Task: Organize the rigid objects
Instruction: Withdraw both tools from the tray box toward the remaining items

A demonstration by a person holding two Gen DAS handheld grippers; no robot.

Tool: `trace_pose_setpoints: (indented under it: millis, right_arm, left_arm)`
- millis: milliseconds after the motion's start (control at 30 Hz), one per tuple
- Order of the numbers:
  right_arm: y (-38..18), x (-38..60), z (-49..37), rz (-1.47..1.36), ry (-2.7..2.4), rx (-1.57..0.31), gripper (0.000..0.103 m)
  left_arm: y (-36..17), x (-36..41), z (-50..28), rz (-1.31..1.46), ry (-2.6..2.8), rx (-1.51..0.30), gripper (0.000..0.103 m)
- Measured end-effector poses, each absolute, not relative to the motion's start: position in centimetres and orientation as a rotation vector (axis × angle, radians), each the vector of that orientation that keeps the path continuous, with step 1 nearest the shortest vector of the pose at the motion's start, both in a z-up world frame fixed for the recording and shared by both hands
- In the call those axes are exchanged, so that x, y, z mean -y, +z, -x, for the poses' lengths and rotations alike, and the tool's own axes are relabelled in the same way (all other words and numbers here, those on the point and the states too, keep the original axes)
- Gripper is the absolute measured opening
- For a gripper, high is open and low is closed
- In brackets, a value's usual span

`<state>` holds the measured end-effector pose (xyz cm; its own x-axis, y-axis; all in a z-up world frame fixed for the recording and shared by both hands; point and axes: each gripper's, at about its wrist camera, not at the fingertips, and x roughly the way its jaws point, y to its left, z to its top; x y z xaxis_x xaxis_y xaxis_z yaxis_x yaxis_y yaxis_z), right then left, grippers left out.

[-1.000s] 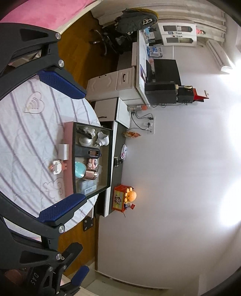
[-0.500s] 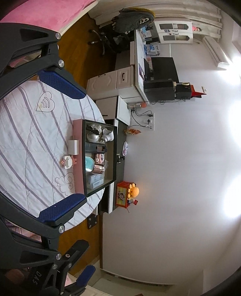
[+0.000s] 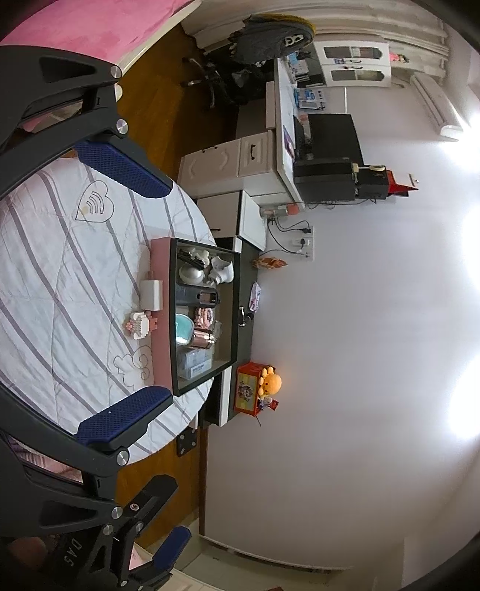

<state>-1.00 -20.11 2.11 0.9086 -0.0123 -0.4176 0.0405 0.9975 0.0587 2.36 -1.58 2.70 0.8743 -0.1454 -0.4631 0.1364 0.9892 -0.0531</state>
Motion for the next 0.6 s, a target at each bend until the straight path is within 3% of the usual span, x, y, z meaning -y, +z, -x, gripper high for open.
trace_pose_setpoints:
  millis: [600]
  right_arm:
    - [-5.8, 19.4, -8.9, -0.05, 0.03, -0.662, 0.103]
  left_arm:
    - [-6.4, 0.9, -11.2, 0.004, -0.121, -0.684, 0.103]
